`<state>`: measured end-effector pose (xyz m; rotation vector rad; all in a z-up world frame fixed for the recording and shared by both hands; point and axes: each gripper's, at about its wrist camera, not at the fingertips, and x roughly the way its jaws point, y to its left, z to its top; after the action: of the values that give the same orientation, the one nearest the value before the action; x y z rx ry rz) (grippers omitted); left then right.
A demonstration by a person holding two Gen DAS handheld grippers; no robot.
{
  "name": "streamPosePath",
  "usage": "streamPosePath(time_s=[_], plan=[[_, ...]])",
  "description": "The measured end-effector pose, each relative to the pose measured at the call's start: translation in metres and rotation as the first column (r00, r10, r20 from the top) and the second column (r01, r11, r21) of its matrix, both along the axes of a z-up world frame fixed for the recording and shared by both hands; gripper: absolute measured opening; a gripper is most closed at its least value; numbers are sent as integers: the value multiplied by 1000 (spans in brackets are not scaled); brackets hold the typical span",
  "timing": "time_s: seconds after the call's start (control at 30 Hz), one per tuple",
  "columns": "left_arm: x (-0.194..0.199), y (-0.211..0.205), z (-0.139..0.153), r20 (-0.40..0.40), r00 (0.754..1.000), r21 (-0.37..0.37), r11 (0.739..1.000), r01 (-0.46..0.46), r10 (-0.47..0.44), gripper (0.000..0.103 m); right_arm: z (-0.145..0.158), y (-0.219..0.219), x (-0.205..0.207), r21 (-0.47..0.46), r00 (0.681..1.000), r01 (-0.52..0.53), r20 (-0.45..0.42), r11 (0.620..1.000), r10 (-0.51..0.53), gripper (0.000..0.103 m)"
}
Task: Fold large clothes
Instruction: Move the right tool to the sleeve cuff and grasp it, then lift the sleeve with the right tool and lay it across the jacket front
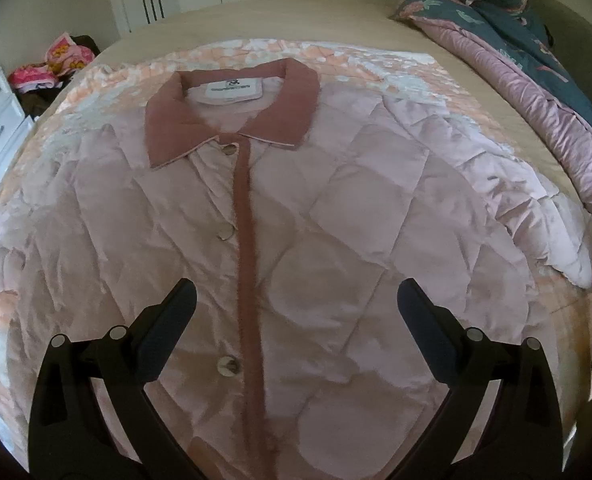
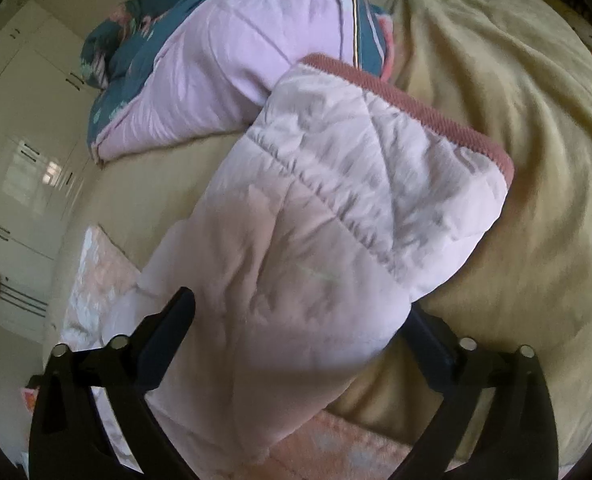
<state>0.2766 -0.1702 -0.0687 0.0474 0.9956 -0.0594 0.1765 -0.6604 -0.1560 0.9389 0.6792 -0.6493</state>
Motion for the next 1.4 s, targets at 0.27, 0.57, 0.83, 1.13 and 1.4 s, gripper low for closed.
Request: streamPosePath(time_s=[0.27,0.57,0.83,1.13,1.4], plan=[[0,22,16,36,999,-10,1000,-3,4,94,58,18,6,-164,984,-101,127,981,123,21],[-1,55,47,82,996,-43,999,-30,33,94,159,104,46,-369,892,-322,191,872,410,18],[-9,93,74,129,990,-91,995,-52,63,94,204,170,70,-440,821,-413,199,797,535,18],[-17,132,98,189,976,-19,994,-110,112,94,240,232,72,-494,749,-468,218,733,625,18],[-19,180,112,193,967,-89,985,-151,166,94,259,304,78,-522,681,-522,221,675,698,18]])
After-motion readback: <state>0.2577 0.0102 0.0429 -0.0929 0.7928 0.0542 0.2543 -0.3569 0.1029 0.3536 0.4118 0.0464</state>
